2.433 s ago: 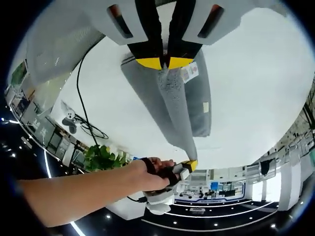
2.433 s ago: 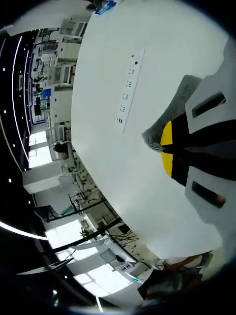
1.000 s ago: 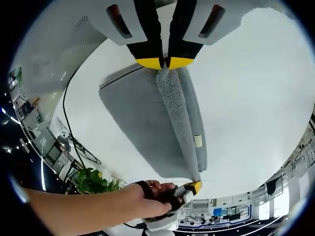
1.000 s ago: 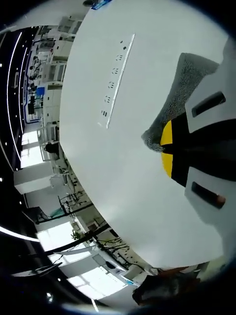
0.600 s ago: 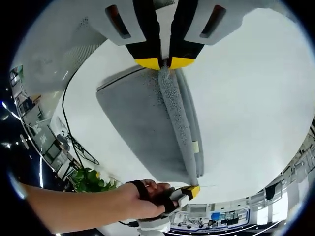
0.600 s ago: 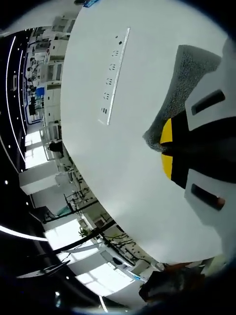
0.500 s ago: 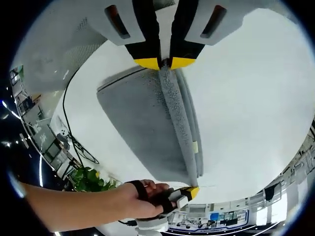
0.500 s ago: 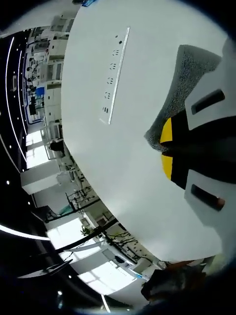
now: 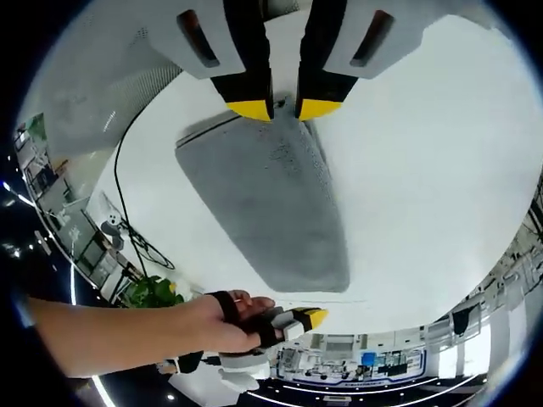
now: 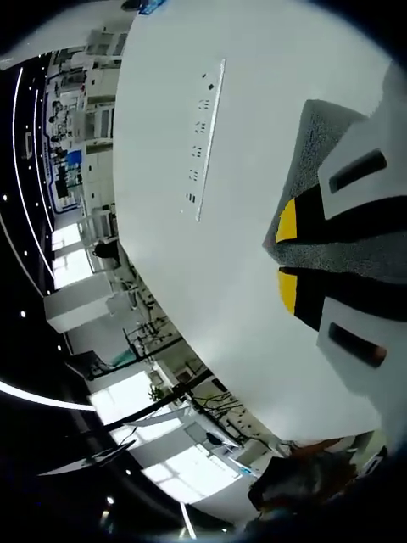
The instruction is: Fold the towel on the table until its edges align and the towel forms a compact rectangular stack.
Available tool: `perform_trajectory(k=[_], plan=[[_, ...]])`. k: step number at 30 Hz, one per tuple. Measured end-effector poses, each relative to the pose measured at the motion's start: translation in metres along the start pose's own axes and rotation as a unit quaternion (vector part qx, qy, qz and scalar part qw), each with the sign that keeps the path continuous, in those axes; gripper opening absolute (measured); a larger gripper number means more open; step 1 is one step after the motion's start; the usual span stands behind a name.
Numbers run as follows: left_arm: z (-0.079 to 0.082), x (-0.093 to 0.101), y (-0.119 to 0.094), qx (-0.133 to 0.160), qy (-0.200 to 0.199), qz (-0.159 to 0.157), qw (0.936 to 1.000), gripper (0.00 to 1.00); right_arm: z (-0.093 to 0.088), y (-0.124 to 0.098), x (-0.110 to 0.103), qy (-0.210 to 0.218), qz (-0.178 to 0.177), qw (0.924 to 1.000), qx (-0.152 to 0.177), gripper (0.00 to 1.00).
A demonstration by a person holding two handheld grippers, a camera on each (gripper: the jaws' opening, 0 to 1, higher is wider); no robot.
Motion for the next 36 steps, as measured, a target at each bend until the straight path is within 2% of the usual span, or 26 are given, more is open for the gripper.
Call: perform_trajectory(k=[4, 7, 11, 16, 21, 24, 29, 36], plan=[[0.009, -0.002, -0.001, 0.019, 0.016, 0.004, 0.9997, 0.11, -0.002, -0.013, 0.004, 0.004, 0.003, 1.0000, 0.002, 0.10], [0.015, 0.001, 0.006, 0.014, 0.044, -0.003, 0.9989, 0.11, -0.004, -0.022, 0.004, -0.002, 0.005, 1.0000, 0.003, 0.10], [0.021, 0.000, 0.014, 0.016, 0.050, -0.013, 0.9985, 0.11, -0.005, -0.038, 0.005, -0.013, 0.011, 0.9998, 0.006, 0.11], [0.018, -0.004, 0.026, -0.009, 0.068, -0.025, 0.9973, 0.12, -0.008, -0.057, 0.012, -0.011, 0.011, 0.9998, 0.012, 0.13], [0.017, -0.018, 0.031, -0.019, 0.060, -0.026, 0.9976, 0.13, -0.008, -0.075, 0.019, -0.014, 0.015, 0.9997, 0.016, 0.14], [0.024, -0.021, 0.032, -0.016, 0.070, -0.031, 0.9970, 0.13, -0.009, -0.081, 0.032, -0.014, 0.006, 0.9998, 0.016, 0.14], [0.031, -0.020, 0.040, -0.020, 0.084, -0.044, 0.9953, 0.14, -0.017, -0.094, 0.047, -0.008, -0.009, 0.9998, 0.017, 0.15], [0.025, -0.016, 0.049, -0.052, 0.098, -0.050, 0.9926, 0.15, -0.030, -0.105, 0.055, -0.015, -0.005, 0.9998, 0.014, 0.17]])
Point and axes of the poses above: the point that each gripper's makers call its tool centre point, and the gripper's own axes: y roughly forward along the fingers, x roughly to its right, z roughly out of its top, the point moved 6 cm from there along -y, roughly backward along the fingers, and after that the axes turned 15 degrees about -z, right-handed, at the moved point
